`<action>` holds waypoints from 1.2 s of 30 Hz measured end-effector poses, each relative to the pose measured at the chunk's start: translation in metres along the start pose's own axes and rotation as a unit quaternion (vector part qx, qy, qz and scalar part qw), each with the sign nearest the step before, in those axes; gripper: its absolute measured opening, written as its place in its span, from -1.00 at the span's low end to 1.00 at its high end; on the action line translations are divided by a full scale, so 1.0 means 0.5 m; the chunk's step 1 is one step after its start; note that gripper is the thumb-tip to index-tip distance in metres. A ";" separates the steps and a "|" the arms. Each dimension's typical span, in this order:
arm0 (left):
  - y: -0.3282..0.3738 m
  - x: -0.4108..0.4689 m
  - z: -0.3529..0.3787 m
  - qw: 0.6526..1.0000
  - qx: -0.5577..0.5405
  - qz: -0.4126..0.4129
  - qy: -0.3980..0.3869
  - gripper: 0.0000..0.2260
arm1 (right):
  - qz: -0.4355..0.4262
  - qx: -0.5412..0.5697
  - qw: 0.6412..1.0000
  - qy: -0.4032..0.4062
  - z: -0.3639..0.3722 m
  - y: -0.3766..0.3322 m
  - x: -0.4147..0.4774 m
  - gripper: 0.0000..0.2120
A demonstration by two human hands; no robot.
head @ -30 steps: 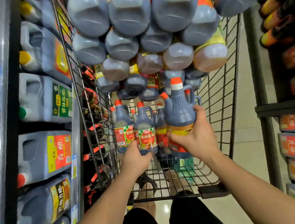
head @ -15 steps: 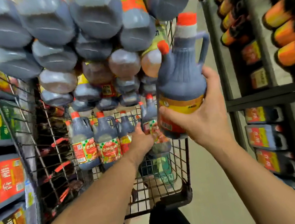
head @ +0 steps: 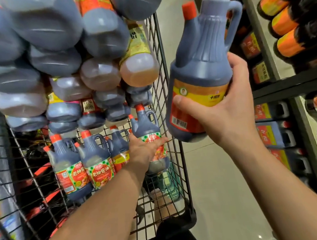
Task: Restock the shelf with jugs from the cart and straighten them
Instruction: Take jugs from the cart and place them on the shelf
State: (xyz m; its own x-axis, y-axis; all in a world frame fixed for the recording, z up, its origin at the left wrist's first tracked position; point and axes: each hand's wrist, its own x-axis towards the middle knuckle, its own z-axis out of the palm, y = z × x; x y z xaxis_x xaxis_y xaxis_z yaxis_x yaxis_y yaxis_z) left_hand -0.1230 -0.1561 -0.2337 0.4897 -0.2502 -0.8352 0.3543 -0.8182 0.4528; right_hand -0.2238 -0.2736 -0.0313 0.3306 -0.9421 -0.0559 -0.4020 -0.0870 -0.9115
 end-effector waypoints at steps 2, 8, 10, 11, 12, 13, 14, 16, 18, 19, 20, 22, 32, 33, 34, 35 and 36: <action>-0.001 -0.005 -0.008 1.000 -0.015 -0.007 -0.006 -0.09 | -0.001 0.000 1.000 0.001 -0.001 0.000 -0.002 -0.12; -0.032 -0.044 -0.070 0.992 -0.117 0.030 -0.038 -0.35 | -0.009 -0.009 1.000 -0.014 0.002 -0.009 -0.017 -0.16; -0.033 -0.068 -0.100 0.990 -0.126 0.052 -0.040 -0.30 | -0.015 -0.015 1.000 -0.019 0.008 -0.023 -0.025 -0.15; -0.030 -0.080 -0.116 0.989 -0.127 0.062 -0.036 -0.28 | -0.016 -0.016 0.999 -0.024 0.012 -0.032 -0.029 -0.15; -0.026 -0.092 -0.131 0.989 -0.129 0.073 -0.030 -0.27 | -0.017 -0.015 0.999 -0.031 0.016 -0.042 -0.033 -0.15; -0.021 -0.105 -0.146 0.987 -0.131 0.087 -0.021 -0.27 | -0.020 -0.014 0.999 -0.039 0.020 -0.052 -0.037 -0.15; -0.015 -0.119 -0.162 0.986 -0.132 0.102 -0.006 -0.28 | -0.025 -0.012 0.998 -0.048 0.024 -0.064 -0.040 -0.15; 0.002 -0.147 -0.197 0.981 -0.142 0.132 0.018 -0.32 | -0.037 -0.009 0.997 -0.065 0.035 -0.092 -0.044 -0.15; 0.021 -0.176 -0.236 0.972 -0.166 0.159 0.042 -0.32 | -0.054 0.006 0.995 -0.079 0.048 -0.125 -0.047 -0.15; 0.031 -0.192 -0.257 0.968 -0.179 0.169 0.055 -0.30 | -0.064 0.015 0.994 -0.087 0.056 -0.144 -0.048 -0.15; 0.042 -0.209 -0.280 0.963 -0.192 0.179 0.066 -0.27 | -0.074 0.022 0.992 -0.095 0.065 -0.165 -0.050 -0.14; 0.063 -0.248 -0.326 0.950 -0.211 0.209 0.091 -0.23 | -0.098 0.030 0.989 -0.108 0.085 -0.211 -0.055 -0.11; 0.122 -0.514 -0.576 0.850 -0.285 0.370 0.243 -0.19 | -0.240 0.060 0.948 -0.200 0.178 -0.464 -0.123 -0.08; 0.118 -0.542 -0.599 0.839 -0.291 0.381 0.257 -0.19 | -0.259 0.065 0.941 -0.209 0.187 -0.490 -0.137 -0.07; 0.113 -0.569 -0.620 0.828 -0.297 0.392 0.271 -0.21 | -0.279 0.071 0.933 -0.218 0.195 -0.515 -0.153 -0.06; 0.107 -0.595 -0.641 0.816 -0.301 0.402 0.287 -0.23 | -0.294 0.079 0.924 -0.232 0.203 -0.539 -0.170 -0.05; 0.099 -0.619 -0.660 0.804 -0.306 0.409 0.304 -0.24 | -0.303 0.090 0.915 -0.249 0.210 -0.562 -0.189 -0.06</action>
State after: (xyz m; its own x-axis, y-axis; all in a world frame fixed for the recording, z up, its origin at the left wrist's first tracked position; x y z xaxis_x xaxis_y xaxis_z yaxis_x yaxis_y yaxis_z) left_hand 0.0061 0.0517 0.1501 0.9914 -0.1235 0.0429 -0.0500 -0.0547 0.9973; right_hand -0.0525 -0.1262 0.1871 0.8125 -0.4700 0.3450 0.1167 -0.4486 -0.8861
